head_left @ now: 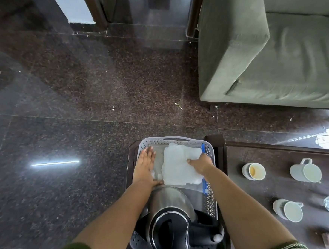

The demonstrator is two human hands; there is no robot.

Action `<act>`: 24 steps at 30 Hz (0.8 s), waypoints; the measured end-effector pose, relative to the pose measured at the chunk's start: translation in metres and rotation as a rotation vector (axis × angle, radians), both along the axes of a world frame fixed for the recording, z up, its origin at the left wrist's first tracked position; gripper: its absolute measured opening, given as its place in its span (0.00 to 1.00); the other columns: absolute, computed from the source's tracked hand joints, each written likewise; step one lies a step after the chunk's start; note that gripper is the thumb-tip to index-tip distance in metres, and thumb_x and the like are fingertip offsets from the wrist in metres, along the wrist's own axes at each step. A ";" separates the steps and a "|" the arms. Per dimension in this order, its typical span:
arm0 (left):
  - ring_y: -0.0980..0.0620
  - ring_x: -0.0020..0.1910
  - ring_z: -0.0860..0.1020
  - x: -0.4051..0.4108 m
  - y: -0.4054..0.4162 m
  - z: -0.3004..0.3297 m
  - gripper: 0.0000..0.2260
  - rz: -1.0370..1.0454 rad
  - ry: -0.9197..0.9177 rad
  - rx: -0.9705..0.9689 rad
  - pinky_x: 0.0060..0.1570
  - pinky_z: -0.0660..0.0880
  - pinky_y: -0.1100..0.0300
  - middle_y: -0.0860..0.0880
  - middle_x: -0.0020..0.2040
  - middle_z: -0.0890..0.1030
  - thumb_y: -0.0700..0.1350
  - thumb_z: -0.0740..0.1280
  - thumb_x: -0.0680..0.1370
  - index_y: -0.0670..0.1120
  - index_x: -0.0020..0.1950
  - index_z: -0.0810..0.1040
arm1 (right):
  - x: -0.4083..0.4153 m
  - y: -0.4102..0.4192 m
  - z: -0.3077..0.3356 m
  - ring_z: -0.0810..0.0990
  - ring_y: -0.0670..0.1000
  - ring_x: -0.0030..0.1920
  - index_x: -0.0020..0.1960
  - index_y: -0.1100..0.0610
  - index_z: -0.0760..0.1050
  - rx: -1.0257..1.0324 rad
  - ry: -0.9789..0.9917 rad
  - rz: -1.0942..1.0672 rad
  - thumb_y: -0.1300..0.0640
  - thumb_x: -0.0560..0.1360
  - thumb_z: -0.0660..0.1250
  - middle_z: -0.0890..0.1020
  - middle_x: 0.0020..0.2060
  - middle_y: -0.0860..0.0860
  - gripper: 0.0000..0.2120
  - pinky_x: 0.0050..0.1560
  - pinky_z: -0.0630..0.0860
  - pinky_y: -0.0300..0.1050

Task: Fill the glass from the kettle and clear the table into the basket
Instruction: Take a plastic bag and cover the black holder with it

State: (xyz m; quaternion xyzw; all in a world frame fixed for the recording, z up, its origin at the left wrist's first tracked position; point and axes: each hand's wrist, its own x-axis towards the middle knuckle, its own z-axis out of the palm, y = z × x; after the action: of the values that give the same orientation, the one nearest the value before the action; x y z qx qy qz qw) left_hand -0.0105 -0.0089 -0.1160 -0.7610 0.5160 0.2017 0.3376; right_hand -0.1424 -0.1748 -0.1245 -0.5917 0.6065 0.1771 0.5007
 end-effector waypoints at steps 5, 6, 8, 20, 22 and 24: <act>0.39 0.77 0.35 0.003 0.000 0.011 0.49 0.003 0.020 0.012 0.72 0.30 0.46 0.36 0.77 0.35 0.72 0.46 0.75 0.35 0.75 0.32 | 0.001 0.008 0.016 0.79 0.60 0.54 0.61 0.63 0.74 -0.127 0.021 0.066 0.52 0.77 0.67 0.81 0.56 0.60 0.18 0.48 0.74 0.48; 0.40 0.77 0.36 0.004 -0.002 0.018 0.46 0.044 0.065 -0.007 0.73 0.31 0.47 0.36 0.77 0.37 0.69 0.48 0.77 0.35 0.76 0.35 | 0.002 0.010 0.024 0.79 0.60 0.54 0.61 0.62 0.75 -0.122 -0.015 0.047 0.53 0.77 0.67 0.81 0.56 0.60 0.17 0.47 0.74 0.48; 0.40 0.78 0.43 0.007 -0.010 0.041 0.36 0.206 0.244 -0.128 0.76 0.38 0.48 0.37 0.79 0.45 0.58 0.54 0.80 0.37 0.78 0.43 | -0.001 0.008 0.051 0.79 0.60 0.56 0.63 0.62 0.73 -0.105 -0.101 -0.015 0.53 0.75 0.70 0.80 0.57 0.59 0.20 0.49 0.75 0.47; 0.51 0.52 0.83 -0.099 -0.102 0.218 0.19 1.013 1.553 -0.412 0.47 0.80 0.56 0.48 0.54 0.85 0.47 0.77 0.69 0.48 0.58 0.81 | -0.176 -0.034 0.251 0.84 0.48 0.49 0.53 0.46 0.76 -0.074 -0.583 -0.203 0.52 0.69 0.77 0.84 0.48 0.47 0.16 0.40 0.81 0.40; 0.46 0.53 0.83 -0.148 -0.120 0.234 0.18 0.954 1.547 -0.437 0.51 0.81 0.50 0.45 0.54 0.85 0.45 0.76 0.71 0.44 0.60 0.80 | -0.226 -0.037 0.266 0.86 0.50 0.46 0.56 0.51 0.78 -0.112 -0.629 -0.326 0.51 0.68 0.78 0.86 0.46 0.48 0.19 0.39 0.82 0.43; 0.44 0.52 0.83 -0.203 -0.139 0.249 0.16 0.924 1.561 -0.483 0.53 0.80 0.47 0.43 0.53 0.85 0.44 0.75 0.72 0.42 0.58 0.80 | -0.281 -0.037 0.275 0.85 0.53 0.47 0.58 0.57 0.78 -0.189 -0.616 -0.445 0.49 0.67 0.79 0.85 0.47 0.52 0.23 0.39 0.82 0.47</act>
State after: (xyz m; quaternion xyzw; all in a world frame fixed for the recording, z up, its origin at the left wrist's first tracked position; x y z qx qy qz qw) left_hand -0.2136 -0.1477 0.1334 -0.5892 0.2710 0.6567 -0.3849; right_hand -0.4230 -0.2120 0.1502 -0.5146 0.5548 -0.1783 0.6290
